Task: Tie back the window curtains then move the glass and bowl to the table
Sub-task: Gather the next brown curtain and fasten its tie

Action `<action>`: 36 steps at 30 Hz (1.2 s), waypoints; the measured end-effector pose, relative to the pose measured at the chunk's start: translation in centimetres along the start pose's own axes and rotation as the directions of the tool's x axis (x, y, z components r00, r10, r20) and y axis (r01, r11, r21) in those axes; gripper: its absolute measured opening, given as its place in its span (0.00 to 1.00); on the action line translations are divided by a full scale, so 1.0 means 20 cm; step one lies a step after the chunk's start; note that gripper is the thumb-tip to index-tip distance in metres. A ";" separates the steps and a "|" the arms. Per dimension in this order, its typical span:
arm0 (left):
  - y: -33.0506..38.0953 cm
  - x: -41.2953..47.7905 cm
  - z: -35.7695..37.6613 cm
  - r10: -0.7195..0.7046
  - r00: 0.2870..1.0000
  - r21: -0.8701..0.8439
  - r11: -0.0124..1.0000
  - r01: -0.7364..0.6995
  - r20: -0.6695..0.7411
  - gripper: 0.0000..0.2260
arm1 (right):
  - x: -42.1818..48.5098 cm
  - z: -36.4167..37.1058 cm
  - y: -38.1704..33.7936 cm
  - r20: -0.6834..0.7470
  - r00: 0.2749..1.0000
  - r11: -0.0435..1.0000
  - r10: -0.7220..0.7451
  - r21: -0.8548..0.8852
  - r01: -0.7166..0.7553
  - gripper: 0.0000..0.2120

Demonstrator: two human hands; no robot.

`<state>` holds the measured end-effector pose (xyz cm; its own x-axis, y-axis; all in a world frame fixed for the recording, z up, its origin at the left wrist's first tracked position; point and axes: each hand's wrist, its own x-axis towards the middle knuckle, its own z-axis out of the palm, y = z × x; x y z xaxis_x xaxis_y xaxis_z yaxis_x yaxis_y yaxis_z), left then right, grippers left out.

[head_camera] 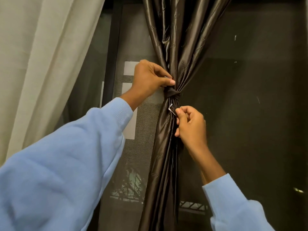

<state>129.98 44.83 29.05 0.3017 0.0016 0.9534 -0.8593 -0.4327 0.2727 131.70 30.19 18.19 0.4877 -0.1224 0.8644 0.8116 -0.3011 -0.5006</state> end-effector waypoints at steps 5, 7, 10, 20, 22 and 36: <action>-0.02 -0.11 0.02 -0.032 0.995 -0.027 0.999 0.030 -0.096 0.15 | -0.11 0.02 0.09 -0.173 0.985 0.998 0.011 0.055 -0.002 0.10; -0.07 -0.22 0.05 -0.177 0.974 -0.121 0.980 0.160 -0.142 0.25 | -0.16 0.04 0.17 -0.134 0.986 0.990 0.097 0.112 -0.082 0.17; -0.17 -0.48 0.14 -0.232 0.972 0.016 0.972 0.233 -0.047 0.24 | -0.23 0.09 0.23 0.024 0.988 0.936 0.151 0.318 -0.151 0.08; -0.45 -0.86 0.29 -0.100 0.992 0.270 0.955 0.119 -0.083 0.12 | -0.42 0.19 0.40 -0.109 0.994 1.000 0.010 0.025 -0.007 0.18; -0.48 -0.87 0.29 -0.104 0.991 0.237 0.964 0.121 -0.083 0.10 | -0.44 0.20 0.39 -0.114 0.993 0.999 0.027 0.044 -0.022 0.17; -0.53 -1.57 0.38 -0.437 0.900 -0.146 0.890 0.433 0.005 0.16 | -1.19 0.22 0.54 -0.020 0.910 0.909 0.415 0.061 -0.413 0.15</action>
<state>132.78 42.61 -4.73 0.6490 0.1856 0.7378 -0.6940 -0.2530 0.6741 130.24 33.96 -7.95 0.7737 -0.2552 0.5798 0.5559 -0.1655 -0.8146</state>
